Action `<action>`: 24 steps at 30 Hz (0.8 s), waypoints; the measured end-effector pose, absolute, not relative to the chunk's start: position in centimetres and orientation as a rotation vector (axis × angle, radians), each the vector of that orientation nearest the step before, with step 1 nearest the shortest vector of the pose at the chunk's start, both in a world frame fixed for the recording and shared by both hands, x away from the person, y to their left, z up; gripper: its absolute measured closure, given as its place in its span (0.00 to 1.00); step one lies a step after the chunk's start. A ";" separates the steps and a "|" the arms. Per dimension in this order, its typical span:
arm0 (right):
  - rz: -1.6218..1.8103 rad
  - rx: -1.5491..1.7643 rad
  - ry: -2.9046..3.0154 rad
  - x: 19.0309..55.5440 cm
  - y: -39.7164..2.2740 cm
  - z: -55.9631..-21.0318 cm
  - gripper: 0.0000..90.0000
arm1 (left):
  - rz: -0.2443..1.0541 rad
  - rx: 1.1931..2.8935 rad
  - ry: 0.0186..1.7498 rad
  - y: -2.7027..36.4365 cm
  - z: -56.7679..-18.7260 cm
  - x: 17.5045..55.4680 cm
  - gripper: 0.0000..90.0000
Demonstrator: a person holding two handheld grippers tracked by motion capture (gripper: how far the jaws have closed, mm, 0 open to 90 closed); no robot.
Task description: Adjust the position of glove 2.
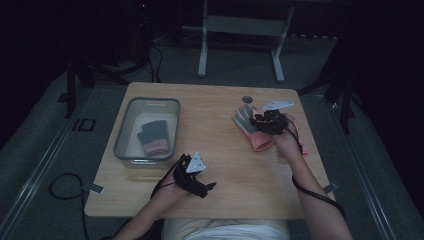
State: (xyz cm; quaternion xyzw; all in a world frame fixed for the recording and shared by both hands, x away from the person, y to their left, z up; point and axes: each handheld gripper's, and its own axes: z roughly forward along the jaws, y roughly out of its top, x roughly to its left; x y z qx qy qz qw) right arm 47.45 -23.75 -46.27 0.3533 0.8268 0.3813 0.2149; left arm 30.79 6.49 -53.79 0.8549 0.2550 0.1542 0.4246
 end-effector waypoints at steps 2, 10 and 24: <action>1.058 1.006 2.300 48.4 -23.8 -46.6 0.69 | 0.380 2.112 0.653 6.6 -54.1 30.5 0.01; 0.970 1.041 2.386 52.4 -22.9 -49.9 0.70 | 0.300 2.157 0.598 6.6 -54.7 29.7 0.01; 0.815 1.054 2.468 53.4 -22.6 -53.3 0.85 | 0.298 2.146 0.599 6.8 -55.1 29.8 0.01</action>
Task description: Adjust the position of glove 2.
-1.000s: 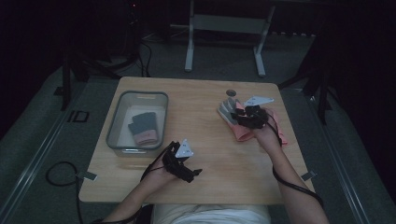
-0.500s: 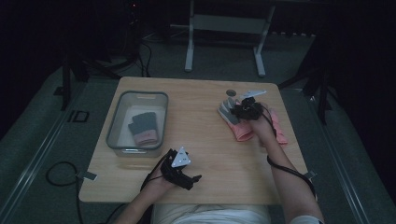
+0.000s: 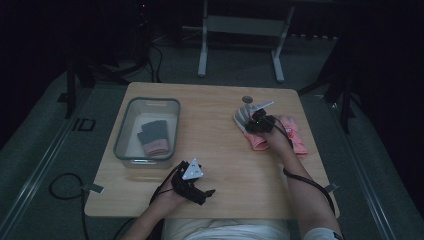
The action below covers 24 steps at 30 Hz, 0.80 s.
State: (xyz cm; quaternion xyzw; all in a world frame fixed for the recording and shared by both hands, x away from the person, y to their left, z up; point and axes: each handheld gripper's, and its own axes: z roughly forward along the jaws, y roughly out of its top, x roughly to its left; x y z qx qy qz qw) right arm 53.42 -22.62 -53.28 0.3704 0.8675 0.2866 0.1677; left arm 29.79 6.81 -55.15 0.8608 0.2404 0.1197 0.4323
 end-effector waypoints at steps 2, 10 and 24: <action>0.817 1.063 2.448 53.2 -22.6 -53.4 0.90 | 0.309 2.152 0.589 6.7 -55.3 29.8 0.01; 0.839 1.213 2.323 52.5 -22.5 -52.9 0.97 | 0.322 2.173 0.573 6.5 -55.4 29.7 0.01; 0.976 1.171 2.114 44.8 -19.4 -43.4 0.98 | 0.319 2.154 0.571 6.7 -55.4 29.6 0.01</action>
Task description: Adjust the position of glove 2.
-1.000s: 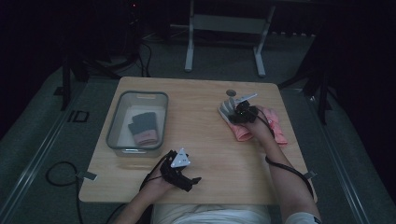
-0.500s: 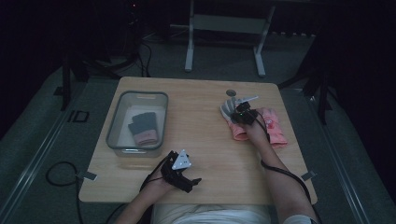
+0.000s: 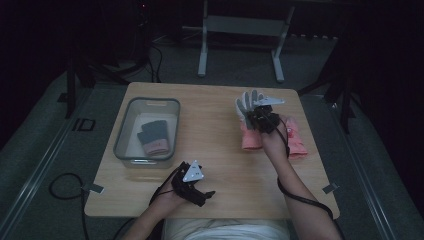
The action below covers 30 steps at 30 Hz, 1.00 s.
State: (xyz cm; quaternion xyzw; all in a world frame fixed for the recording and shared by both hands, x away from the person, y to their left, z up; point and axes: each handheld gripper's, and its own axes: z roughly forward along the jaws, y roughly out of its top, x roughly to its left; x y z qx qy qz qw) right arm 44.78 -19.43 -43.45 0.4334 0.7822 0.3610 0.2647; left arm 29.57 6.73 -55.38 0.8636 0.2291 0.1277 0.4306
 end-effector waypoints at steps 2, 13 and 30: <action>0.998 1.209 2.095 43.6 -19.1 -42.7 0.98 | 0.325 2.163 0.564 6.6 -55.4 29.5 0.01; 1.027 1.440 2.053 39.4 -17.2 -45.7 0.98 | 0.352 2.168 0.544 6.5 -55.4 29.4 0.01; 0.909 1.517 2.128 41.1 -13.7 -52.1 0.94 | 0.351 2.185 0.529 6.5 -55.5 29.2 0.01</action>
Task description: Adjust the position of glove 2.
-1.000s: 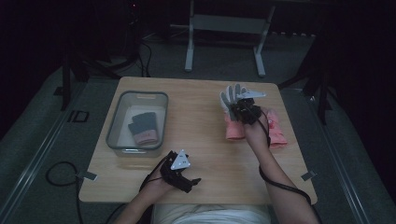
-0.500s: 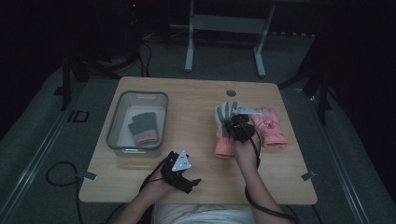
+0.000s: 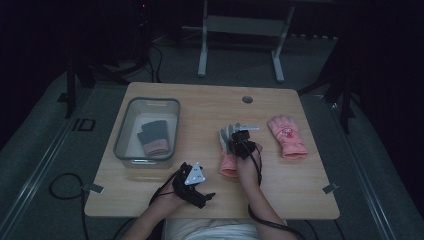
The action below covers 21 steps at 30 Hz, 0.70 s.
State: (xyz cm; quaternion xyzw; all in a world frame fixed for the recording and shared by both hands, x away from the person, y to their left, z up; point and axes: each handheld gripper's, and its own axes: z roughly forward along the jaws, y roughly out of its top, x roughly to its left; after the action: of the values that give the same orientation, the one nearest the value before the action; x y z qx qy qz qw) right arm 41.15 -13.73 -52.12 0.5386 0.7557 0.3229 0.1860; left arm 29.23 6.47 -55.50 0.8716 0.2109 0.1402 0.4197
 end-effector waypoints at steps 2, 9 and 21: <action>0.894 1.497 2.155 41.4 -13.4 -52.8 0.91 | 0.348 2.183 0.531 6.5 -55.5 29.2 0.01; 0.929 1.462 2.180 41.6 -13.3 -52.8 0.79 | 0.347 2.185 0.528 6.5 -55.6 29.3 0.01; 1.066 1.275 2.181 41.1 -16.8 -47.5 0.60 | 0.341 2.195 0.513 6.5 -55.8 29.3 0.01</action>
State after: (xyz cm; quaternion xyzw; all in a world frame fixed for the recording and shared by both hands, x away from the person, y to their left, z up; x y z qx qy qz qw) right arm 41.05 -16.78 -47.50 0.4558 0.7796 0.3810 0.1983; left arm 29.26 6.49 -55.78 0.8748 0.2045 0.1359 0.4176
